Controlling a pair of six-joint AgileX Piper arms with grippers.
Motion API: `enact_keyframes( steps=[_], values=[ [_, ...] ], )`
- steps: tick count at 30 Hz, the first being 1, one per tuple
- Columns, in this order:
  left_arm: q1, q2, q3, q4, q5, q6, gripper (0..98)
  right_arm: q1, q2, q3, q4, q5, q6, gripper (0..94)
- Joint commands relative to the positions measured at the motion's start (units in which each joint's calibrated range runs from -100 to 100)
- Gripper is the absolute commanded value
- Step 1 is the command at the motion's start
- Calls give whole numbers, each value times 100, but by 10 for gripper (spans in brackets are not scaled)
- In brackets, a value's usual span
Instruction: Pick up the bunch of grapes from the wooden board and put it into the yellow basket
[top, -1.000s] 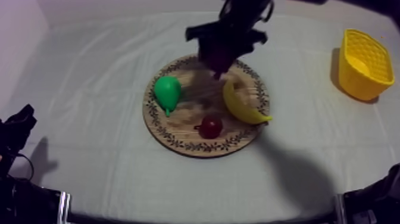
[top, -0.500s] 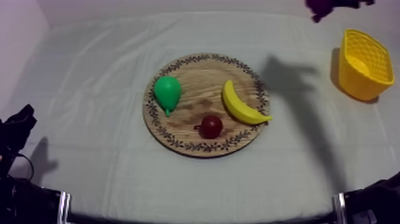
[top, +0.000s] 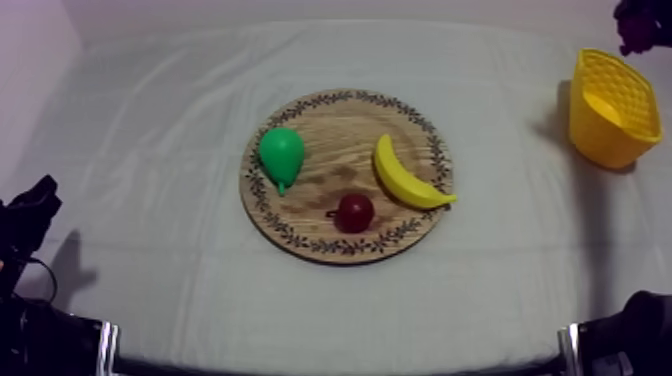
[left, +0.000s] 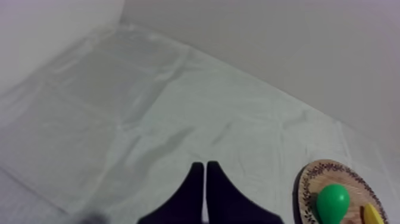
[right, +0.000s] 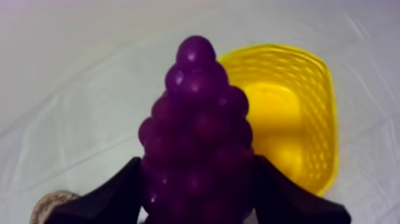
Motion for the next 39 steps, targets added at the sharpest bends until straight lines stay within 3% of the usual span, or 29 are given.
enact_keyframes(
  steps=[1,5,13,22,29,39],
  values=[
    [-3,5,0,1,-1,1,1,98,169,54,42,-115,-24,406],
    [-3,5,0,1,-1,1,1,119,488,158,143,-202,-139,448],
    [-3,5,0,1,-1,1,1,103,1015,180,334,-321,-395,633],
    [-3,5,0,1,-1,1,1,117,1010,248,385,-235,-409,702],
    [-3,5,0,1,-1,1,1,-67,-132,924,292,-280,-225,581],
    [-3,5,0,1,-1,1,1,-570,-2266,2181,285,-429,-103,226]
  ],
)
